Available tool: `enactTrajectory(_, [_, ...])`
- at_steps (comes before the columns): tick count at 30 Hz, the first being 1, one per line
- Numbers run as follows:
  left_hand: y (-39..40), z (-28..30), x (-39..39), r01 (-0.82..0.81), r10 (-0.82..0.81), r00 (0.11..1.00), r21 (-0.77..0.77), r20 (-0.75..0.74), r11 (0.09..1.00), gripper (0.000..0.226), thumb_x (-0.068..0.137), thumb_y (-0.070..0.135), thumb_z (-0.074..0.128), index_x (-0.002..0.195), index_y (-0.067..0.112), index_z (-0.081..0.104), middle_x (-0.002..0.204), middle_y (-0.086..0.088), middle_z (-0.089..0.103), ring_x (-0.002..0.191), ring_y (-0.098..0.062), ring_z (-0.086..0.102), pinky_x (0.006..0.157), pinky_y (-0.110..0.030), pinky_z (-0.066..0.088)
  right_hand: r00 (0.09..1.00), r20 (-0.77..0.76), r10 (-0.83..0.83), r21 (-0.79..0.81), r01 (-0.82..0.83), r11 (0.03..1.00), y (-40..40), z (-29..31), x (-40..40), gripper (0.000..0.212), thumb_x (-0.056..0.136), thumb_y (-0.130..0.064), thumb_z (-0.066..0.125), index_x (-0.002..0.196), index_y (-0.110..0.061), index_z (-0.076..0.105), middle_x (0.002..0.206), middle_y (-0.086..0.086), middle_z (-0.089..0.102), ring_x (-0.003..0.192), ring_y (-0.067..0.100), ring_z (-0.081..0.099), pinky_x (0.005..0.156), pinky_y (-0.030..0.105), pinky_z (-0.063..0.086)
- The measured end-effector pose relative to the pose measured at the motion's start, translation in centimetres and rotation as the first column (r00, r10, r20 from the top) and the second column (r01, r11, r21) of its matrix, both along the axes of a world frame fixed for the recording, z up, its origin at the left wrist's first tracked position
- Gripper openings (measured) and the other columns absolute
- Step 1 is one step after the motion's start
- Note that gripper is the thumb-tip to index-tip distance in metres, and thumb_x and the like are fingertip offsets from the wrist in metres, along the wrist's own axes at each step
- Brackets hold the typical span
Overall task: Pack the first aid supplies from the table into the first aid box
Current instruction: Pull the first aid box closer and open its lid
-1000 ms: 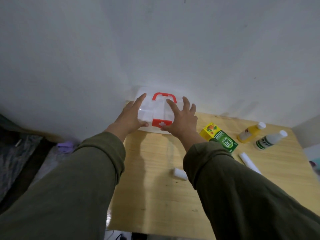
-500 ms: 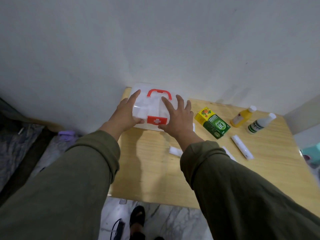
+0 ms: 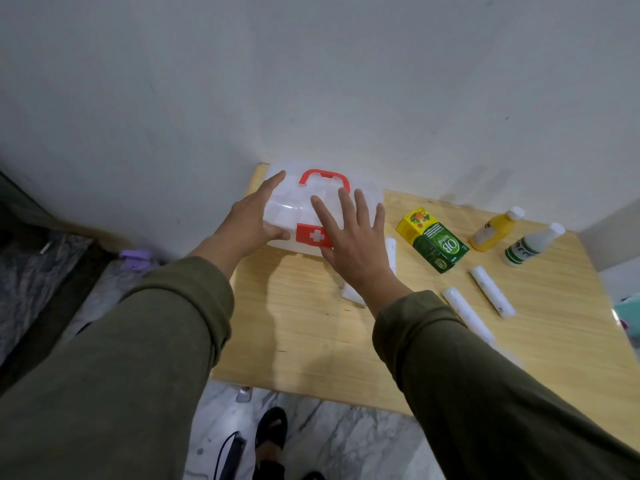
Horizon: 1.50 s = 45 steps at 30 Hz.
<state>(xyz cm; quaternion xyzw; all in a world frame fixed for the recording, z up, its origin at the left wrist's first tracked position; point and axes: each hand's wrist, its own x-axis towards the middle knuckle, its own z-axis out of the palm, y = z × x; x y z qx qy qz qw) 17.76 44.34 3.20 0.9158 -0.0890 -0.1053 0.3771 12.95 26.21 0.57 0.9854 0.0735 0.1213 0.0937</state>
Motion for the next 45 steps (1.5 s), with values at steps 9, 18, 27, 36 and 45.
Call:
enactTrajectory(9, [-0.1, 0.1, -0.7, -0.018, 0.018, 1.000, 0.006, 0.002, 1.000, 0.121, 0.072, 0.020, 0.080, 0.144, 0.043, -0.014, 0.151, -0.007, 0.033, 0.130, -0.033, 0.043, 0.102, -0.043, 0.041, 0.978, -0.186, 0.095, 0.093, -0.079, 0.993, -1.2, 2.4, -0.4, 0.059, 0.091, -0.048, 0.015, 0.144, -0.027, 0.032, 0.148, 0.018, 0.037, 0.136, 0.045, 0.033, 0.101, 0.065, 0.033])
enactTrajectory(18, [-0.2, 0.9, -0.6, -0.118, 0.110, 0.991, -0.102, -0.078, 0.988, 0.121, 0.074, 0.034, 0.078, 0.145, 0.034, -0.020, 0.153, -0.011, 0.030, 0.132, -0.036, 0.041, 0.103, -0.041, 0.037, 0.974, -0.180, 0.139, 0.208, -0.100, 0.973, -2.8, 5.6, 0.7, 0.049, 0.098, -0.044, 0.033, 0.146, -0.033, 0.026, 0.152, 0.005, 0.033, 0.141, 0.031, 0.028, 0.107, 0.054, 0.031])
enactTrajectory(27, [0.0, 0.9, 0.6, -0.100, 0.091, 0.987, -0.062, -0.133, 0.993, 0.128, 0.068, 0.039, 0.081, 0.144, 0.038, -0.022, 0.154, -0.008, 0.029, 0.137, -0.034, 0.035, 0.107, -0.043, 0.033, 1.000, 0.020, 0.006, 0.497, -0.015, 0.868, -3.0, 10.4, 5.6, 0.040, 0.095, -0.042, 0.044, 0.120, -0.014, 0.059, 0.116, 0.009, 0.063, 0.110, 0.031, 0.054, 0.088, 0.045, 0.044])
enactTrajectory(36, [0.5, 0.7, 2.3, 0.019, -0.011, 0.980, 0.037, -0.201, 0.999, 0.131, 0.061, 0.051, 0.081, 0.144, 0.039, -0.021, 0.156, -0.005, 0.025, 0.138, -0.033, 0.031, 0.109, -0.044, 0.034, 0.967, 0.011, -0.253, 0.682, 0.178, 0.709, -2.5, 12.7, 12.2, 0.044, 0.094, -0.049, 0.042, 0.115, -0.014, 0.059, 0.115, 0.009, 0.060, 0.111, 0.028, 0.050, 0.094, 0.045, 0.040])
enactTrajectory(45, [0.6, 0.7, 2.9, 0.069, -0.048, 0.971, 0.086, -0.233, 0.994, 0.126, 0.064, 0.053, 0.078, 0.149, 0.028, -0.011, 0.154, -0.002, 0.027, 0.138, -0.029, 0.031, 0.107, -0.041, 0.035, 0.941, 0.022, -0.337, 0.769, 0.200, 0.608, -2.3, 12.7, 15.3, 0.036, 0.094, -0.037, 0.051, 0.125, -0.019, 0.051, 0.124, 0.010, 0.052, 0.116, 0.027, 0.047, 0.100, 0.045, 0.042])
